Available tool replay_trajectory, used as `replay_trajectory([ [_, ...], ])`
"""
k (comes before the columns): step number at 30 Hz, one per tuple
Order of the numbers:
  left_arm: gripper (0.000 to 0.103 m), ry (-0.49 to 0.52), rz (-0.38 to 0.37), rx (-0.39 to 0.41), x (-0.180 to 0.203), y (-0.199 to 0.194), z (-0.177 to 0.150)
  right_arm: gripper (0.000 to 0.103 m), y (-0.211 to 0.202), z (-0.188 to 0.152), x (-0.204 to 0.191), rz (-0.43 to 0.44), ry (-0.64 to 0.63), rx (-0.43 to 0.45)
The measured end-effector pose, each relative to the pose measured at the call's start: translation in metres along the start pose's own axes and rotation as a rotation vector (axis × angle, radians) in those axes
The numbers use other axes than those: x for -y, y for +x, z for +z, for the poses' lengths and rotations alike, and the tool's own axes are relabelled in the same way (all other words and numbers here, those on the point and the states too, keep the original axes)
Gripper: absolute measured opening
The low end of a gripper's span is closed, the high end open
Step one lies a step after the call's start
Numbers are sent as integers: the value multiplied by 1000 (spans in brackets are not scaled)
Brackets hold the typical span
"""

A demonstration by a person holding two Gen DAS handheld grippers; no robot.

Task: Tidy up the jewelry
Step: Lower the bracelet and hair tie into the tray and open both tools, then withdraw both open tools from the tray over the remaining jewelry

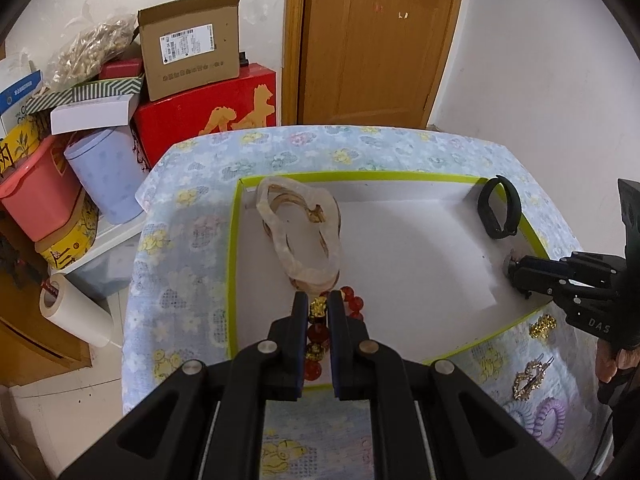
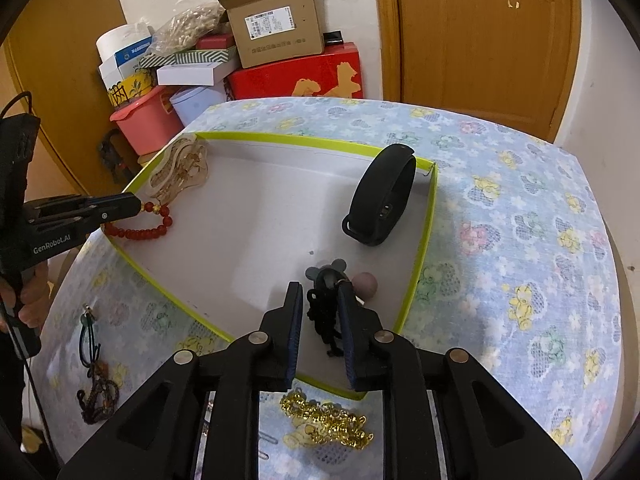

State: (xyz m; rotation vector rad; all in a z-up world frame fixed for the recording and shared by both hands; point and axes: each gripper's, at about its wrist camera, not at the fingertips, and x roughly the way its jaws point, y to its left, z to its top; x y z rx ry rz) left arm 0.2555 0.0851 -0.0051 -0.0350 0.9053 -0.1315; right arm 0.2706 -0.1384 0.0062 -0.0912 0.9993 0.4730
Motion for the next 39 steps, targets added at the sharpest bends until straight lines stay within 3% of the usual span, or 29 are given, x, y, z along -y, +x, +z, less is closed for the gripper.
replay_trajectory([
  [2,11,-1,-6,-3,0,0,-1,34,-2,-1,0,3,5,3],
  [6,12,4,-7,1,1,-5,-4,37,-14,-4,-3,0,10,21],
  [10,29,0,-9,40,3,-22,-7,37,-33,-10,-7,0,15,49],
  [19,29,-18,3,114,21,-77,-46,37,-87,-53,-20,8,23,110],
  [39,29,-62,-7,124,71,-147,-152,37,-145,-162,-45,45,109,102],
])
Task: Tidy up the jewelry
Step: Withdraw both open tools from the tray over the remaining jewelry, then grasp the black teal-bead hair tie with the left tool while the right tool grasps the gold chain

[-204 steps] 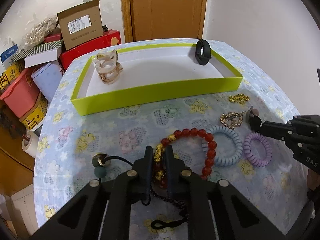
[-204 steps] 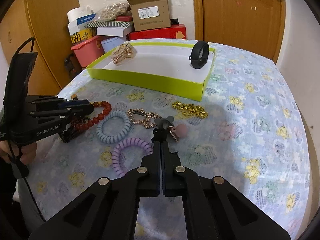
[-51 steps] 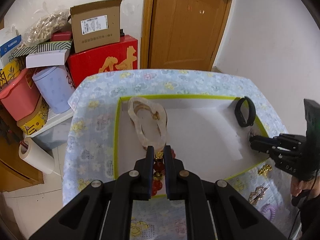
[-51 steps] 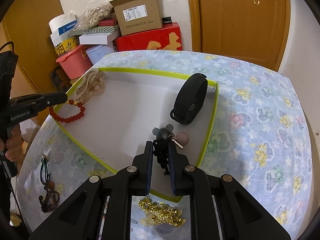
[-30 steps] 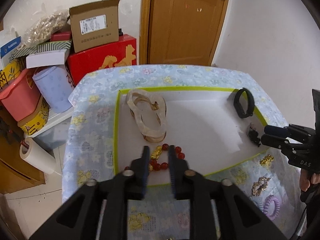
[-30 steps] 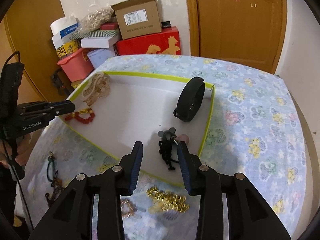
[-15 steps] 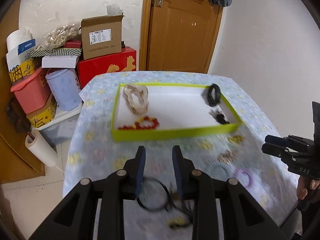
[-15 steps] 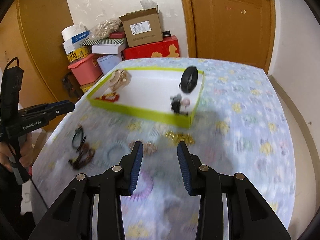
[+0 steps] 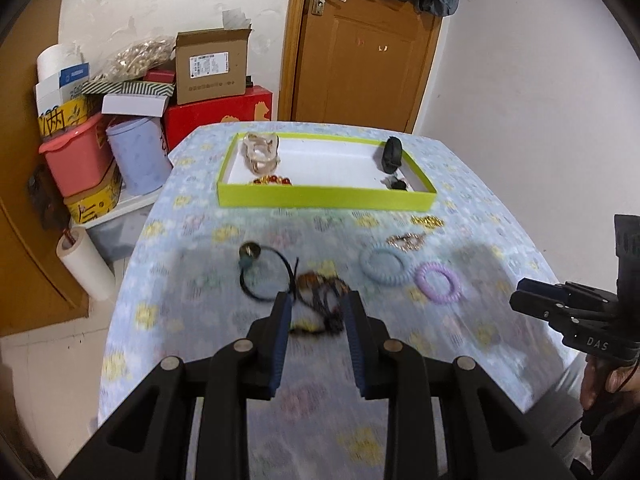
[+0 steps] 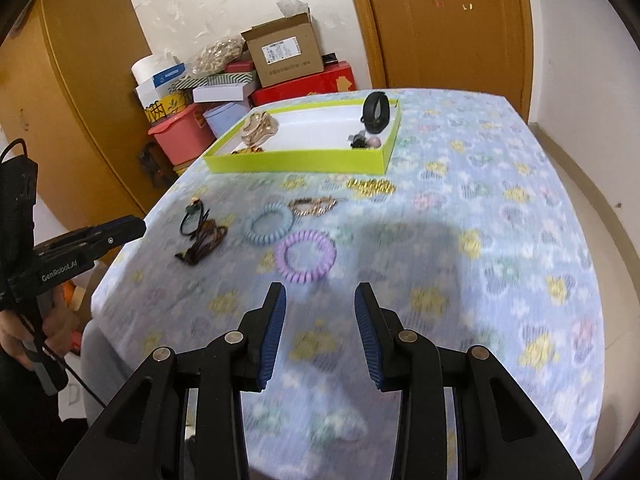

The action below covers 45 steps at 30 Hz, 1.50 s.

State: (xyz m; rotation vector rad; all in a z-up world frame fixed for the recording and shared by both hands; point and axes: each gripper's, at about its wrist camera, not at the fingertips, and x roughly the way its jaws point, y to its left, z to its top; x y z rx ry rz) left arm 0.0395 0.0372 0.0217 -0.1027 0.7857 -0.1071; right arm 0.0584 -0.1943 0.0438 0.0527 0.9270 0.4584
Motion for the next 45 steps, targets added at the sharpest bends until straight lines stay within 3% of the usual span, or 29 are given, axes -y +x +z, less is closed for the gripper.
replay_trajectory([
  [12,29,11,15,-4,21,-29,-22,37,-32,-29,1,34,35,40],
  [26,29,-50,-26,25,3,-22,-24,37,-39,-23,-21,-23,-35,31],
  [34,29,-79,32,0,-21,4,-11,37,-20,-7,-22,-33,-55,20],
  [42,29,-88,80,-42,-49,57,15,37,20,31,1,-38,-67,0],
  [45,29,-81,83,-67,-56,77,21,45,40,46,11,-40,-65,-12],
])
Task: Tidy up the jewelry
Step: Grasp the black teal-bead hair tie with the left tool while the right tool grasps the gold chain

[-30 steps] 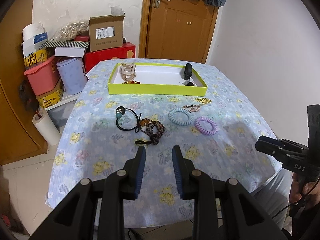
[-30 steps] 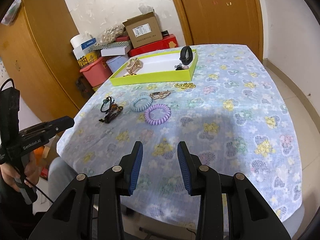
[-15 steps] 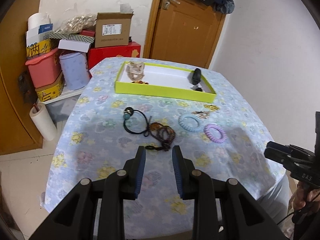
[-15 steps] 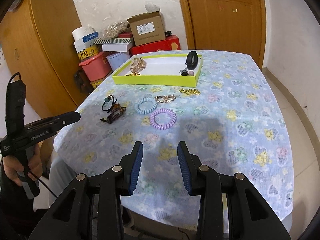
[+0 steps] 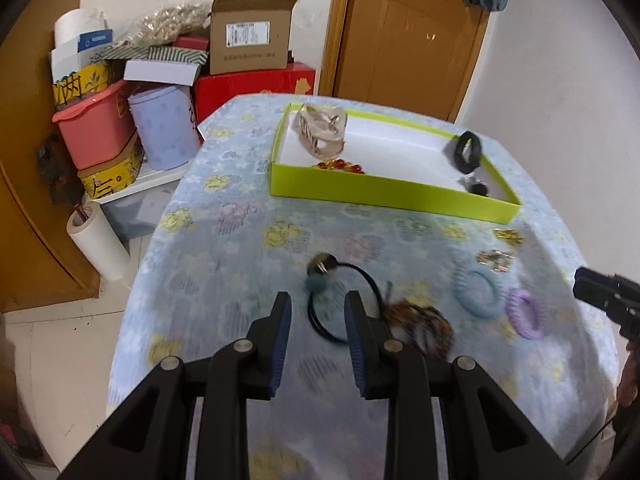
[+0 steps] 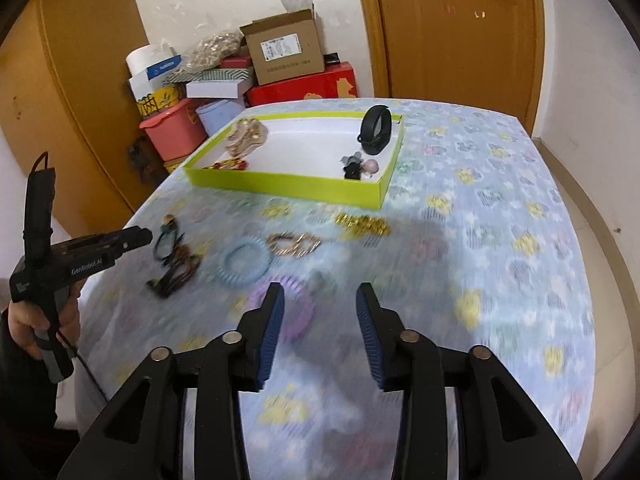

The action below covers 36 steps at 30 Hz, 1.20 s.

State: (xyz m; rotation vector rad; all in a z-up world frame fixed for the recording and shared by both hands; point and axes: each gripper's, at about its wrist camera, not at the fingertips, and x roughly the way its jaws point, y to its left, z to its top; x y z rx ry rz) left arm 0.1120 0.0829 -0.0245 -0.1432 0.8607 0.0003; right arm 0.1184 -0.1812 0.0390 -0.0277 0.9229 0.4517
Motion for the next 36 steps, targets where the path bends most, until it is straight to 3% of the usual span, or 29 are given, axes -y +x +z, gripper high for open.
replay_trajectory([
  [7,35,45,-10,-14,0,23,9,48,39,26,17,-22,-31,-26],
  [19,35,100,12,-23,7,33,19,48,80,41,21,-99,-102,-75],
  [21,35,119,24,-26,11,34,20,36,81,39,14,-127,-138,-71],
  [22,35,127,29,-26,12,35,20,19,81,39,12,-119,-145,-68],
  [23,35,137,34,-27,13,35,20,10,81,39,10,-114,-145,-68],
  [27,14,173,23,-27,21,35,20,10,81,38,8,-126,-143,-67],
  [36,14,129,-14,-28,20,31,16,5,71,35,16,-73,-82,-62],
])
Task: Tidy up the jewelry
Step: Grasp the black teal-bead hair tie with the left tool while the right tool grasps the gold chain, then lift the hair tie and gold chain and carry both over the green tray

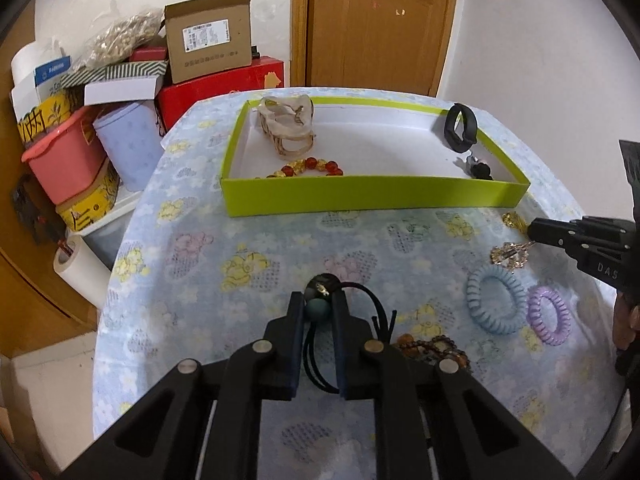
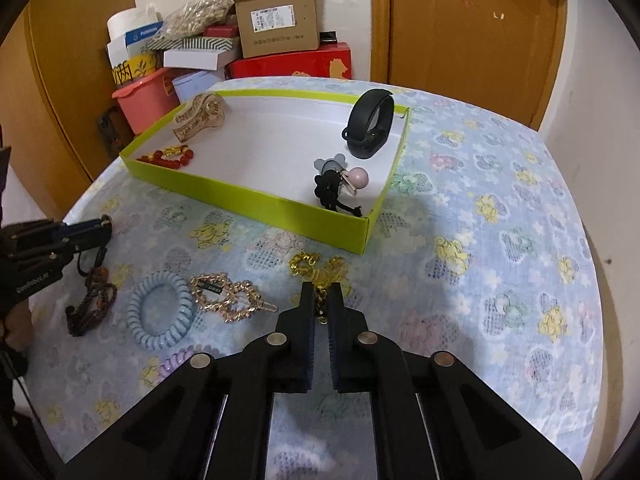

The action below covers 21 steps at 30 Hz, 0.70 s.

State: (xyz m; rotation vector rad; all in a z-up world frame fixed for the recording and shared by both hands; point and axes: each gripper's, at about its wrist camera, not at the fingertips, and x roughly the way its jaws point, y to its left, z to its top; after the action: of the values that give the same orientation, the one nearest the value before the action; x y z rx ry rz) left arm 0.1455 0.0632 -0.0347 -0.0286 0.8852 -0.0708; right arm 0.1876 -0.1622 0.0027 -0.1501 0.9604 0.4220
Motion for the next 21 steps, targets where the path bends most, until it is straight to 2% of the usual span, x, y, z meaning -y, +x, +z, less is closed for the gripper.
replay_trajectory([
  [11,14,-28,-25,59,7,-33,2,5,-37,-5,1,35,21,68],
  [21,14,-42,-46,104,11,-66,11,5,-79,5,-2,103,41,143],
])
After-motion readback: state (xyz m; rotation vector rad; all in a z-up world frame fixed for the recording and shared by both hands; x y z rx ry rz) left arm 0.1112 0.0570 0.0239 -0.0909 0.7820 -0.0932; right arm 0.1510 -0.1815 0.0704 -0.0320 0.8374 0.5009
